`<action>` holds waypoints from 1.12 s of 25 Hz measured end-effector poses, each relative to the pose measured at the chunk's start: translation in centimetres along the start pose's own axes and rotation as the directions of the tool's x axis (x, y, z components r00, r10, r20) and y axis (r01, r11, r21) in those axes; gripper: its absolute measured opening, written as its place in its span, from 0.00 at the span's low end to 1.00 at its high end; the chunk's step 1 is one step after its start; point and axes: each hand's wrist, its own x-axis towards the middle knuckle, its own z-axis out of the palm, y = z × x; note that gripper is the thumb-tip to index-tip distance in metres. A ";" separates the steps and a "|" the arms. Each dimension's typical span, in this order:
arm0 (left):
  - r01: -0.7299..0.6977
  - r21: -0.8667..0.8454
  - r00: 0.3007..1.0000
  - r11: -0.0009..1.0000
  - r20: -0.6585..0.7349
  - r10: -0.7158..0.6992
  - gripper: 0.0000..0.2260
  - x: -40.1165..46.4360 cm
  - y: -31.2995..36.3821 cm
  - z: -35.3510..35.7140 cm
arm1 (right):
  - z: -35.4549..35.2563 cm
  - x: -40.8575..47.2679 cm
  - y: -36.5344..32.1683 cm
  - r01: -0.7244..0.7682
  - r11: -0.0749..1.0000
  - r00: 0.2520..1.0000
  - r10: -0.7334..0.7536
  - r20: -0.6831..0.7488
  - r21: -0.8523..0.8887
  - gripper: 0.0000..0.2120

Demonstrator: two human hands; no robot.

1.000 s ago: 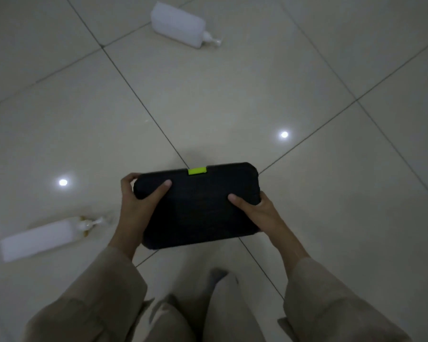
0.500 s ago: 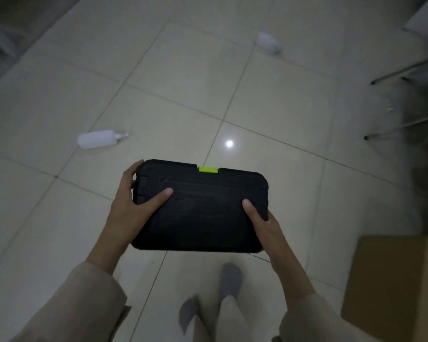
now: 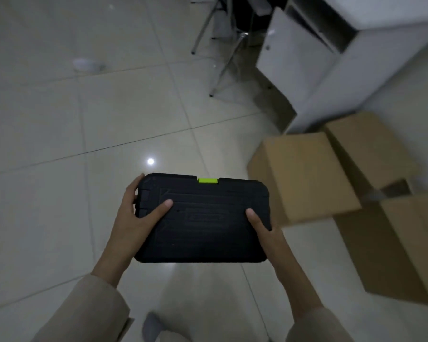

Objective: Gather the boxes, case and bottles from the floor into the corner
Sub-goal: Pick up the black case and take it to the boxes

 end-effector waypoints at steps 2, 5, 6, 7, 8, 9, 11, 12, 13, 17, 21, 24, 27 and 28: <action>-0.013 0.035 0.996 0.999 0.089 0.010 0.32 -1.8 0.6 6.4 | -6.4 -0.9 2.4 -0.015 0.999 0.997 0.018 -0.070 0.041 0.32; -0.006 0.087 0.975 0.996 0.223 -0.013 0.32 -5.9 0.9 16.7 | -16.7 -2.8 7.1 -0.047 0.995 0.981 0.063 -0.186 0.086 0.33; -0.002 0.098 0.967 0.995 0.253 -0.023 0.32 -7.4 0.8 19.7 | -19.7 -3.4 8.7 -0.060 0.993 0.975 0.080 -0.206 0.100 0.31; -0.004 0.101 0.959 0.995 0.282 -0.024 0.33 -8.6 0.8 22.4 | -22.3 -3.8 10.0 -0.069 0.990 0.969 0.095 -0.230 0.120 0.29; -0.009 0.107 0.950 0.994 0.311 -0.025 0.33 -9.7 0.7 24.8 | -24.7 -4.1 11.3 -0.084 0.986 0.959 0.120 -0.258 0.145 0.26; -0.020 0.126 0.937 0.992 0.349 -0.026 0.33 -10.9 0.5 28.3 | -27.8 -4.4 13.0 -0.091 0.978 0.945 0.144 -0.294 0.189 0.24; -0.025 0.150 0.916 0.988 0.400 -0.038 0.33 -12.2 -0.3 33.5 | -32.2 -4.4 15.7 -0.103 0.966 0.926 0.180 -0.333 0.235 0.25; -0.030 0.162 0.902 0.986 0.430 -0.043 0.33 -12.6 -0.7 35.9 | -34.1 -4.1 17.0 -0.107 0.961 0.915 0.196 -0.352 0.256 0.26; -0.035 0.177 0.890 0.984 0.454 -0.050 0.32 -12.6 -1.3 38.0 | -35.5 -3.7 18.2 -0.108 0.955 0.905 0.210 -0.369 0.277 0.27; -0.053 0.240 0.836 0.969 0.542 -0.088 0.32 -11.2 -5.1 46.2 | -39.9 -0.3 23.3 -0.141 0.913 0.868 0.300 -0.397 0.382 0.24; -0.052 0.324 0.751 0.945 0.636 -0.177 0.30 -8.9 -11.3 54.1 | -42.5 5.3 30.1 -0.225 0.867 0.813 0.418 -0.406 0.444 0.23; -0.060 0.377 0.710 0.924 0.667 -0.226 0.30 -6.4 -17.9 59.7 | -43.6 11.0 36.1 -0.254 0.816 0.773 0.494 -0.398 0.519 0.27; -0.080 0.421 0.681 0.904 0.685 -0.259 0.32 -4.0 -24.5 63.9 | -43.6 16.2 41.5 -0.269 0.772 0.741 0.548 -0.388 0.576 0.29; -0.084 0.435 0.674 0.897 0.688 -0.271 0.33 -3.2 -26.6 65.1 | -43.7 17.9 43.2 -0.273 0.761 0.733 0.560 -0.385 0.588 0.29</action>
